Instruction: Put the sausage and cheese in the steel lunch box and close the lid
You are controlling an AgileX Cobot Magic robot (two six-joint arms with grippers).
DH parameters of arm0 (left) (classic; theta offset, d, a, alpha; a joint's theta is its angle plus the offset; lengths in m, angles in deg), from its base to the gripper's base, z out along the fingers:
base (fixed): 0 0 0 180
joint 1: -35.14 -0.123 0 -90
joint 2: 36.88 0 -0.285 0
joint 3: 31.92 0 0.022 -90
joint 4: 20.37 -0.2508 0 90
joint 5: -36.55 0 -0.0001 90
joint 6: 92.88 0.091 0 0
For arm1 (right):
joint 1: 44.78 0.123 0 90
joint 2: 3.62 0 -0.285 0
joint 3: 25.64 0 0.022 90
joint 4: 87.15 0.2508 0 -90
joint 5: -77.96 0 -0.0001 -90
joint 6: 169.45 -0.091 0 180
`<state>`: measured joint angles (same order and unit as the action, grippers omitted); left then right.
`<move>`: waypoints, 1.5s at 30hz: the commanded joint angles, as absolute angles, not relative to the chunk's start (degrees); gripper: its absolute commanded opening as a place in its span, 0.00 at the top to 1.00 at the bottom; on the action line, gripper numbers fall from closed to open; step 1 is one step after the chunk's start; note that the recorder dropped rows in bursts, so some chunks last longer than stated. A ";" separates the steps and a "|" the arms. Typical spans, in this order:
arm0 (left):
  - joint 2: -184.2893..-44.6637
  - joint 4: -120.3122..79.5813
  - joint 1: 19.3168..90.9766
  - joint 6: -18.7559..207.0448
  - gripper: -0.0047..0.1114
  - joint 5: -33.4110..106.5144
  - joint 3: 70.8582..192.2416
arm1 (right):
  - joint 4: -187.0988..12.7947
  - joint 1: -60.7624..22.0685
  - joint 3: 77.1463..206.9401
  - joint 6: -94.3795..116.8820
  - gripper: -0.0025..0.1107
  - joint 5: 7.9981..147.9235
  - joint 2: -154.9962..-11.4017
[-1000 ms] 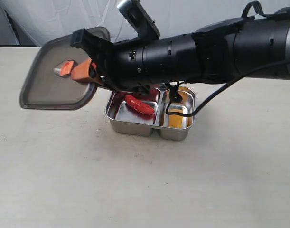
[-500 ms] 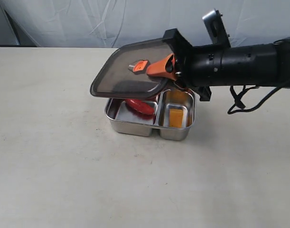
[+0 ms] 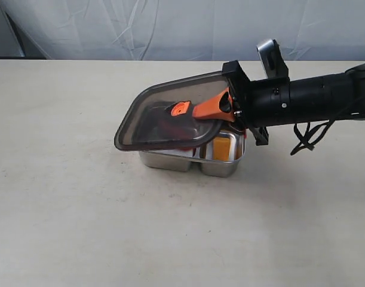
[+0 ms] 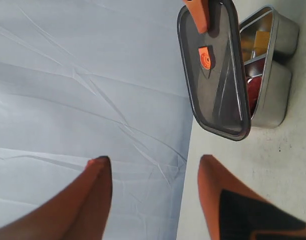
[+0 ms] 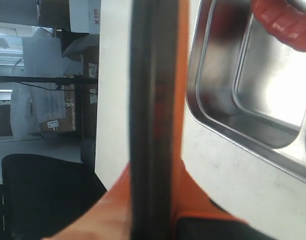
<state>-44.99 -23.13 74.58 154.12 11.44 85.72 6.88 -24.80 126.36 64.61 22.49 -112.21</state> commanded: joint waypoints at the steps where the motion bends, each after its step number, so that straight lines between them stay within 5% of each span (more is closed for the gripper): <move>1: -44.66 -23.00 74.98 153.40 0.53 12.19 85.79 | 7.40 -25.95 126.29 66.47 0.99 22.36 -112.96; 45: -44.66 -23.01 74.98 153.40 0.53 12.29 85.79 | -11.65 -28.77 126.58 57.29 0.99 37.92 -112.96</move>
